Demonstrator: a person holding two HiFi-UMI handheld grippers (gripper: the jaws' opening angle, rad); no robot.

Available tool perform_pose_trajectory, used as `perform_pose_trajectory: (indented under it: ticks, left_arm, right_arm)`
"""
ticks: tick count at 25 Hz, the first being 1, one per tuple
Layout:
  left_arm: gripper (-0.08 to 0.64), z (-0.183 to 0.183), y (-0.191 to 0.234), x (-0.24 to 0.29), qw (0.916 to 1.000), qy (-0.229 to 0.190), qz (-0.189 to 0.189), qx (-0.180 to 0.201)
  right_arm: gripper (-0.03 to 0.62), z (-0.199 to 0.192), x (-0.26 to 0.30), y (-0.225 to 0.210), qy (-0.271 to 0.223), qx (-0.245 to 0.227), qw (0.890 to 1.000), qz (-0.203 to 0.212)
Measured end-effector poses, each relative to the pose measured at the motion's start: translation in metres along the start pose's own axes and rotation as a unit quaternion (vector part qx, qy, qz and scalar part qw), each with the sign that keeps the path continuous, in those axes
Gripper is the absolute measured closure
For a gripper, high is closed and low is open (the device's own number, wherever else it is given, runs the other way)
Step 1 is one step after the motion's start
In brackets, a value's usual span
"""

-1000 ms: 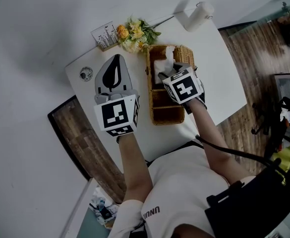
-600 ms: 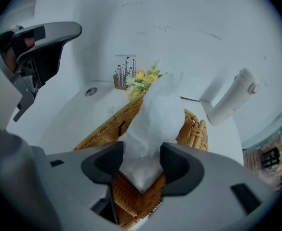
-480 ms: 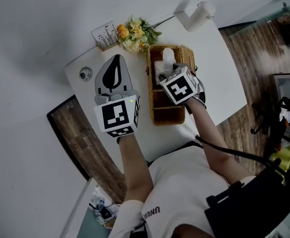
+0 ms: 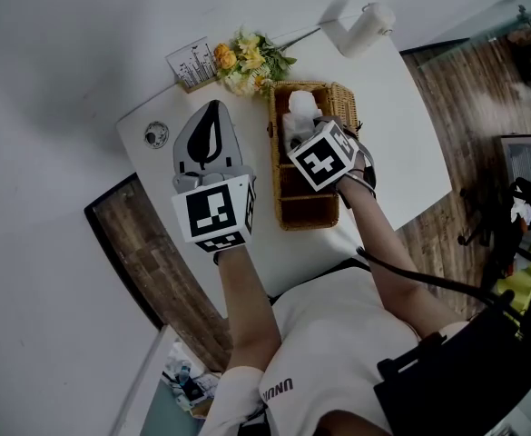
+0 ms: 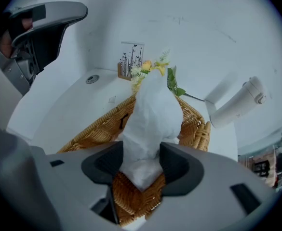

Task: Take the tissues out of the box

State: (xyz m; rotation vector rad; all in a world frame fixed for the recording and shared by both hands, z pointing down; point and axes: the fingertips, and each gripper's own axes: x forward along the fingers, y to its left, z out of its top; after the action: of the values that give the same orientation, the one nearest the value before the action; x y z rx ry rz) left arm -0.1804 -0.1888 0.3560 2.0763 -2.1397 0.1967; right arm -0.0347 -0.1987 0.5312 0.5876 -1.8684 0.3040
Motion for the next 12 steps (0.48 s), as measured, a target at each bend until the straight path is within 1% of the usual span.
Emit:
perform_pose_trajectory:
  ticks: [6, 12]
  left_arm:
    - [0.548, 0.0000, -0.0003, 0.0015, 1.0000, 0.000, 0.000, -0.005]
    - [0.548, -0.0019, -0.0014, 0.0028, 1.0000, 0.003, -0.002, -0.004]
  right_arm:
    - [0.345, -0.0019, 0.0040, 0.0010, 0.021, -0.012, 1.000, 0.005]
    - [0.359, -0.0022, 0.0068, 0.0011, 0.030, -0.019, 0.999, 0.003]
